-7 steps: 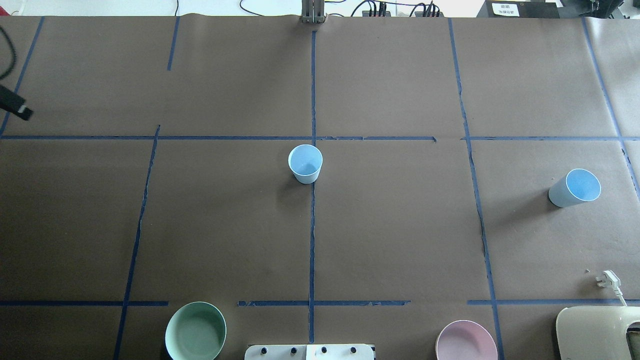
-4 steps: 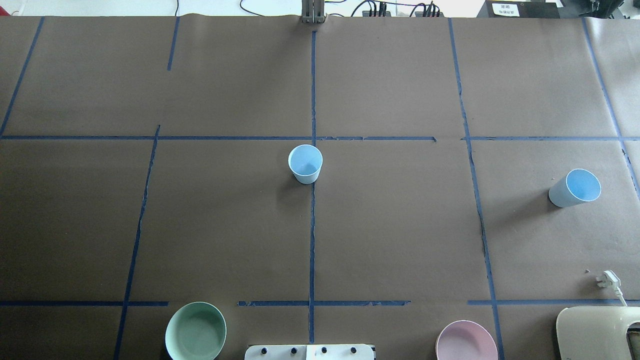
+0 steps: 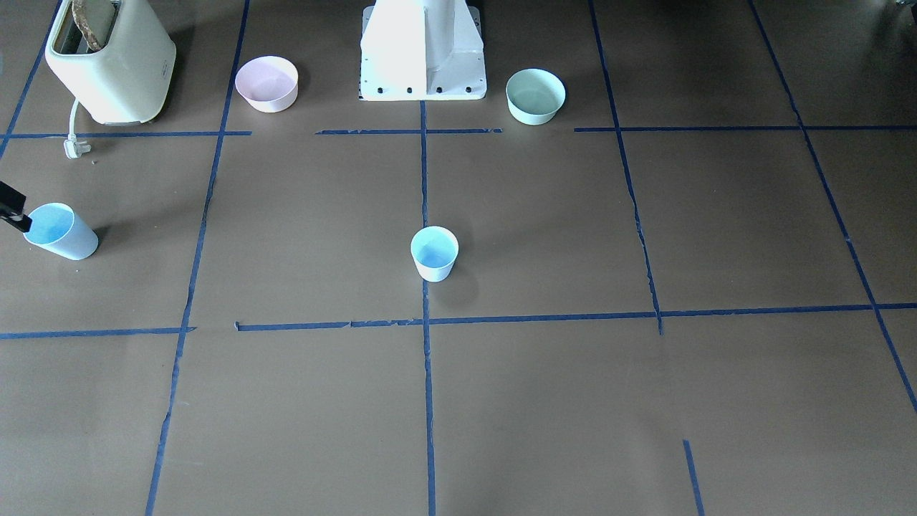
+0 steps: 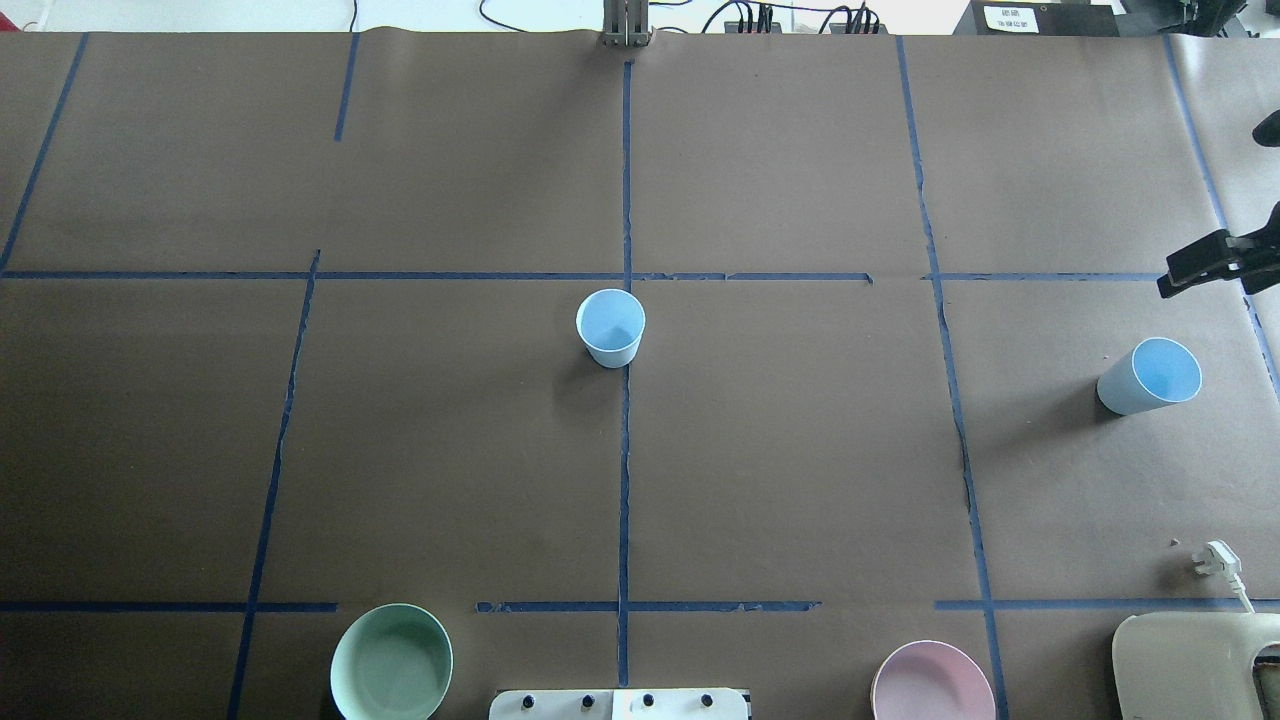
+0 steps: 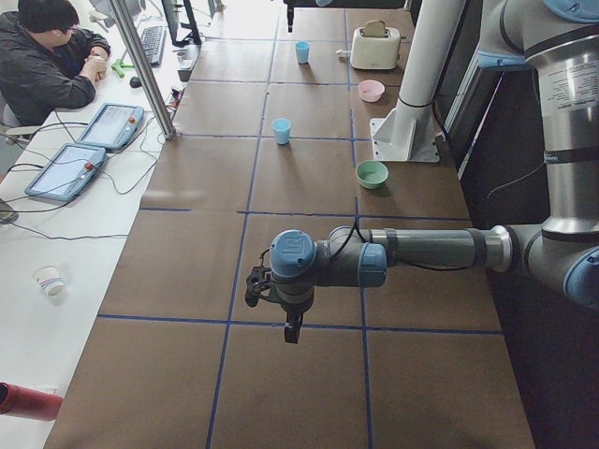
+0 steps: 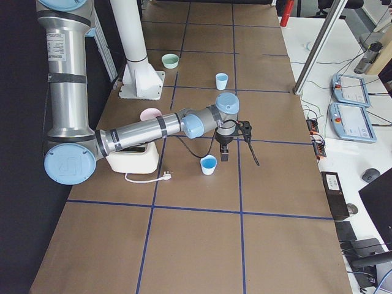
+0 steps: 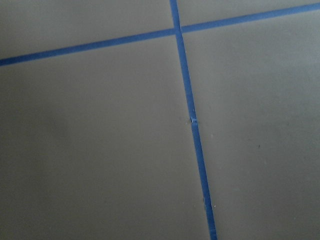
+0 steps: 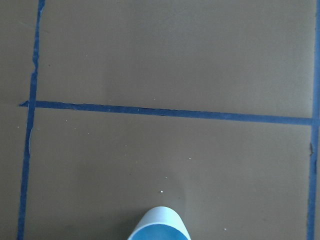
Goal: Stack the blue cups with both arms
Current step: 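Reach the right gripper down and grasp the other light-blue cup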
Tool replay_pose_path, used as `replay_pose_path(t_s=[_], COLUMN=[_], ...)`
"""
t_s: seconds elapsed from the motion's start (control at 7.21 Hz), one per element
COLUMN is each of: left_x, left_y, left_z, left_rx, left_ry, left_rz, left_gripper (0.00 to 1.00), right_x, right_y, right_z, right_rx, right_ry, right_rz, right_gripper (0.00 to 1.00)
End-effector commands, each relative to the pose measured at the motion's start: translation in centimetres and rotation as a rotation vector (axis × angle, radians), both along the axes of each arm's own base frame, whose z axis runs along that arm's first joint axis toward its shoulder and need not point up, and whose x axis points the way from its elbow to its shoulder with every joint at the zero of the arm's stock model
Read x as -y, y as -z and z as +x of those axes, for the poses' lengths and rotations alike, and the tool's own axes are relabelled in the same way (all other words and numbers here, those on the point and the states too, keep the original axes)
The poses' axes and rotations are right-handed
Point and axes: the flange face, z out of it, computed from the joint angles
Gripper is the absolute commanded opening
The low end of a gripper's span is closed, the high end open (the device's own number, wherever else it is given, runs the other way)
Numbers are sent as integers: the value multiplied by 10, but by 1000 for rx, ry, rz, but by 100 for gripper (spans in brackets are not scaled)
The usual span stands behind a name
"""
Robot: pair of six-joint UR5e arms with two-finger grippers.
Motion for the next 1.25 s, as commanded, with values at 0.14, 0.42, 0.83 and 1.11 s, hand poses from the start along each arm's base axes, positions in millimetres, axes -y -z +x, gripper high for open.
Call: replay_pose_path(t_s=[0.14, 0.42, 0.83, 1.11], left_x=[1, 2, 2, 2], left_y=[4, 8, 8, 8], left_z=[5, 5, 5, 5], left_rx=[-75, -76, -76, -76], left_ry=[15, 23, 23, 23], left_rz=[-2, -4, -4, -4], left_gripper=[100, 100, 100, 100], right_x=[-9, -37, -53, -49], right_y=[-14, -47, -86, -99], right_z=[-30, -15, -8, -11], right_rx=[-34, -55, -47, -57], right_ry=[-9, 60, 65, 64], right_rz=[8, 42, 55, 33], right_gripper=[100, 100, 100, 100])
